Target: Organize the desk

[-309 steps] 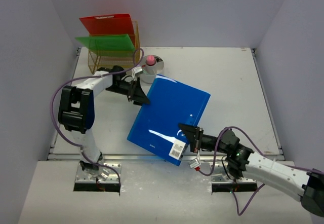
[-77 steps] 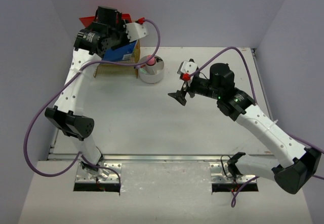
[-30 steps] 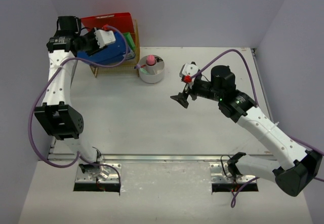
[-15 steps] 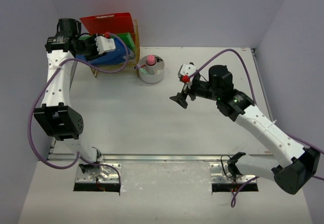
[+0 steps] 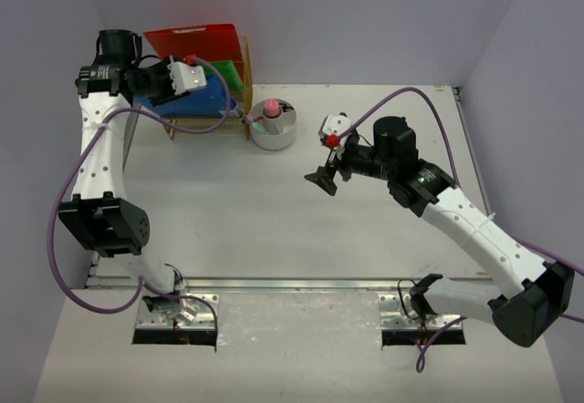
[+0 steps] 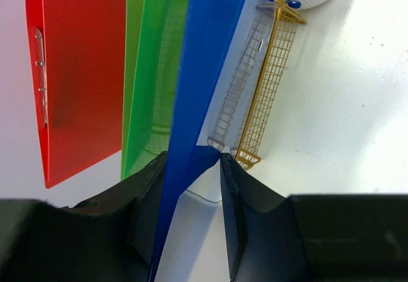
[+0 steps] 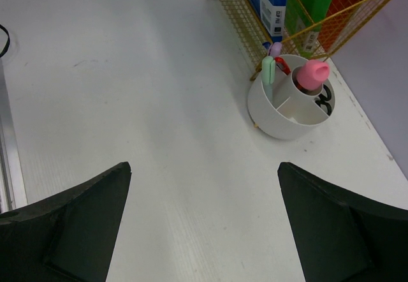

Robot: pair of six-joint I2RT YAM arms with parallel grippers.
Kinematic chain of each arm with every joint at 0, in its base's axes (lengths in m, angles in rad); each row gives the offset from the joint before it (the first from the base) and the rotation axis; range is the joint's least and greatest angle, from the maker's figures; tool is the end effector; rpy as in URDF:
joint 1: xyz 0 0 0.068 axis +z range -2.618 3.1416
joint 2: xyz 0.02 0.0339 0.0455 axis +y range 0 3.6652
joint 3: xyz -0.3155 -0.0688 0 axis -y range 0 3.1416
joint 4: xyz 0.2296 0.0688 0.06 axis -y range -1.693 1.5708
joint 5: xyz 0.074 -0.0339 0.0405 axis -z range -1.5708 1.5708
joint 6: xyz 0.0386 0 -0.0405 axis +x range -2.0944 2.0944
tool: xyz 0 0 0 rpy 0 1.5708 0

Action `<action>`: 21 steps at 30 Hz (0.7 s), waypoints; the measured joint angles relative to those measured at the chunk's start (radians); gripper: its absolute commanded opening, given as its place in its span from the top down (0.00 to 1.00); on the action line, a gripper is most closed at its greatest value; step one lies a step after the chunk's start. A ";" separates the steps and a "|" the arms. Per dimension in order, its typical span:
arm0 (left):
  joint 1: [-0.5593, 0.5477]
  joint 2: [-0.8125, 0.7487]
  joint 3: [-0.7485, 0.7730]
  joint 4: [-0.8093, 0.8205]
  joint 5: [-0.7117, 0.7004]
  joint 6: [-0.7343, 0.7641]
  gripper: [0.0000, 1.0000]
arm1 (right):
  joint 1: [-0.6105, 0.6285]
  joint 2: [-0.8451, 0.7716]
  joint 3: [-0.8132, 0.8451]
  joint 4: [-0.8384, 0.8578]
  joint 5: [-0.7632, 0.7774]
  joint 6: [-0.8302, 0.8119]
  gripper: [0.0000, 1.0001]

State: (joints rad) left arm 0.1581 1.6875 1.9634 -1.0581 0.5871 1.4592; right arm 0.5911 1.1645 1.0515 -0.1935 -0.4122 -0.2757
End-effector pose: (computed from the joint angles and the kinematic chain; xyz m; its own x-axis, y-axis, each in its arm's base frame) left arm 0.3358 0.0319 0.4723 0.1779 0.8662 -0.4670 0.7203 0.2087 0.6615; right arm 0.1861 0.1435 0.4040 -0.0157 -0.3110 -0.9503 -0.8647 0.4815 -0.1432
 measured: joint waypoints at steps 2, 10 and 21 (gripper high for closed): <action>0.000 0.000 0.007 -0.002 0.000 0.001 1.00 | 0.000 0.000 0.000 0.000 0.000 0.000 0.01; 0.000 0.021 0.039 -0.008 -0.004 0.004 1.00 | 0.000 0.000 0.000 0.000 0.000 0.000 0.01; -0.017 0.100 0.020 0.082 -0.033 -0.036 1.00 | 0.000 0.019 0.000 -0.002 0.000 0.000 0.01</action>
State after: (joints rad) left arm 0.1406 1.7878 1.9837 -0.9756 0.5539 1.4229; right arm 0.5911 1.1836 1.0517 -0.1955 -0.4124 -0.2760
